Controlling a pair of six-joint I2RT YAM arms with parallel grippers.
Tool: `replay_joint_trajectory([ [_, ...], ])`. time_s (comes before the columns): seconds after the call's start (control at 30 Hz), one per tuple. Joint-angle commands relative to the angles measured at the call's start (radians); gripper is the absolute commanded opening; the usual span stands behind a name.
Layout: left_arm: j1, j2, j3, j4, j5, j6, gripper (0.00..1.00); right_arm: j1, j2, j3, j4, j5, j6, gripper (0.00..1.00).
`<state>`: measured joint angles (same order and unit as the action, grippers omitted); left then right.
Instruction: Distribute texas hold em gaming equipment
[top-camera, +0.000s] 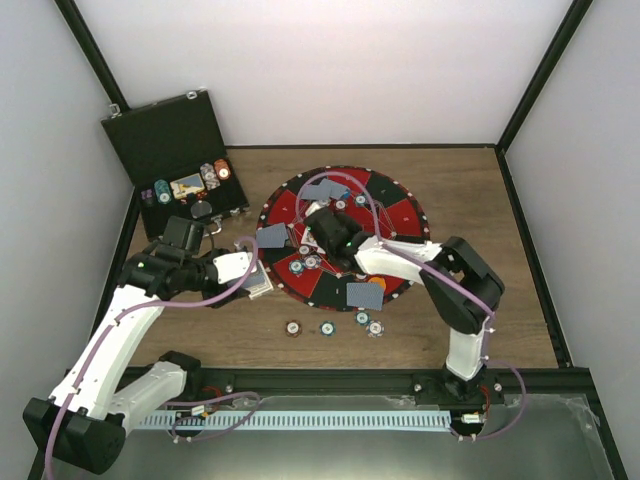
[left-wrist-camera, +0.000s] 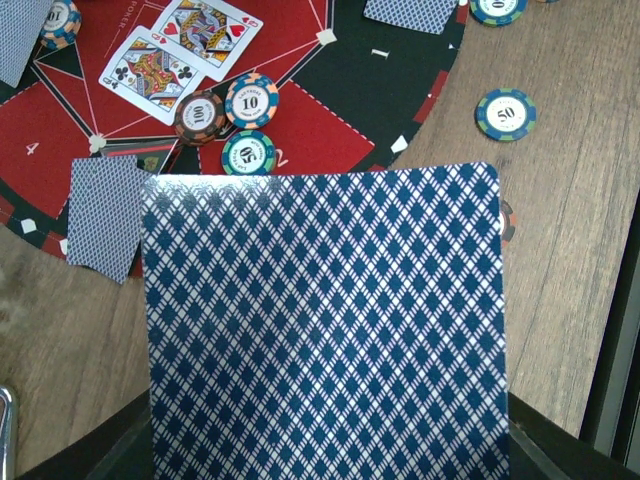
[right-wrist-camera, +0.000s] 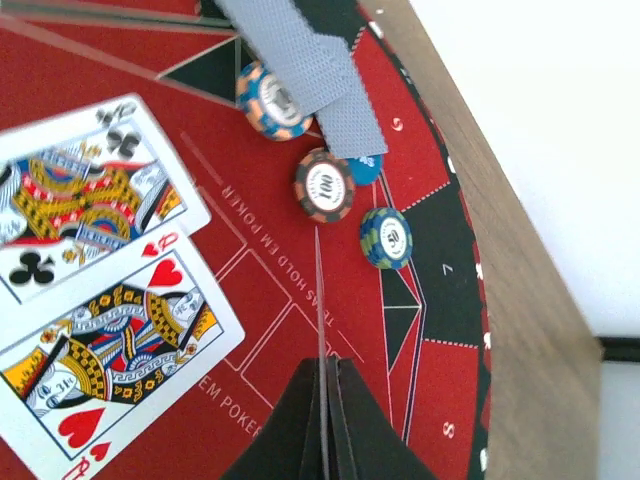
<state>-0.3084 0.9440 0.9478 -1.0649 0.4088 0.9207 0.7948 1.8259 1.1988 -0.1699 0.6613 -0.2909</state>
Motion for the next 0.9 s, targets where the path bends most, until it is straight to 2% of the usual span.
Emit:
replay_joint_trajectory([
  [0.0, -0.003, -0.022, -0.001, 0.004, 0.016, 0.007, 0.18, 0.004, 0.057, -0.025, 0.252, 0.146, -0.261, 0.01],
  [0.27, -0.003, -0.021, 0.008, -0.001, 0.015, 0.010, 0.18, 0.006, 0.139, -0.049, 0.201, 0.096, -0.182, 0.04],
  [0.37, -0.003, -0.018, 0.009, 0.000, 0.015, 0.010, 0.18, 0.010, 0.141, -0.032, 0.141, 0.061, -0.141, 0.13],
  [0.53, -0.003, -0.016, 0.012, 0.000, 0.015, 0.011, 0.18, 0.014, 0.124, 0.022, -0.053, -0.057, -0.001, 0.25],
  [0.87, -0.003, -0.005, 0.019, 0.002, 0.016, 0.012, 0.18, 0.014, 0.056, 0.026, -0.196, -0.164, 0.123, 0.54],
])
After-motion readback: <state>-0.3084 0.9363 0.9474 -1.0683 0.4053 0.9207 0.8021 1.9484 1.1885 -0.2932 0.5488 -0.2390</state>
